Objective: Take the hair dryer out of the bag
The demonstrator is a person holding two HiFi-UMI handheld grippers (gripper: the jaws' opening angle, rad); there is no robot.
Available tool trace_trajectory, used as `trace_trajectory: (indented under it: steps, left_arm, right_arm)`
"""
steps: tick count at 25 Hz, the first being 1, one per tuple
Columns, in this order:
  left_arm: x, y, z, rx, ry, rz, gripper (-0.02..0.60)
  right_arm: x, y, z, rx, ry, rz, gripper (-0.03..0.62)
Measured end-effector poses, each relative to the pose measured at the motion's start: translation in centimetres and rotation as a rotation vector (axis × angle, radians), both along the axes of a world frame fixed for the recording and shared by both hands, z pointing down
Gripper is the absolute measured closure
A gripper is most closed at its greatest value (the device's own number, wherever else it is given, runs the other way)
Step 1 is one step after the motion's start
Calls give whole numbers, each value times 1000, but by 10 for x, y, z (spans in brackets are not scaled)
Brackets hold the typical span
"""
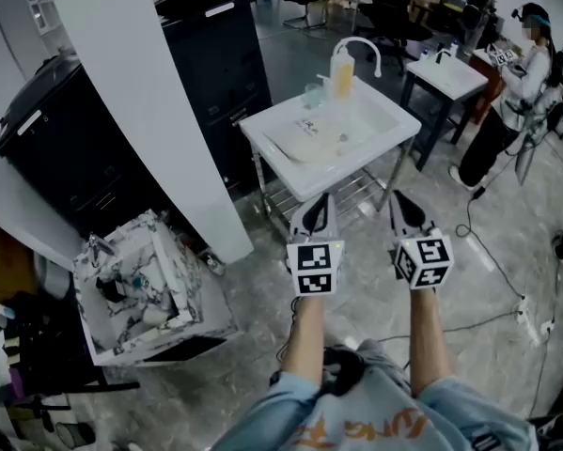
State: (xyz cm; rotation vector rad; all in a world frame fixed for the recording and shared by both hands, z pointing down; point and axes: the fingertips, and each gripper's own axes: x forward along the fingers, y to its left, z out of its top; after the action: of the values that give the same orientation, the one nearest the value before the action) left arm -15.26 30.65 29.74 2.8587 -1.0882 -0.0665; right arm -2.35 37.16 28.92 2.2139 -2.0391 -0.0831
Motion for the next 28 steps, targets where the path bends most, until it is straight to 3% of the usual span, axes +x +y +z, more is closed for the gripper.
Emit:
trace_trajectory:
  steps: [12, 22, 28]
  left_arm:
    - [-19, -27, 30, -112, 54, -42, 580]
    - [8, -60, 19, -85, 51, -22, 580]
    - [10, -114, 32, -114, 55, -118, 580]
  right_arm:
    - [-10, -5, 17, -76, 25, -23, 595]
    - [22, -33, 6, -55, 8, -21, 595]
    - [64, -74, 13, -36, -31, -33, 595]
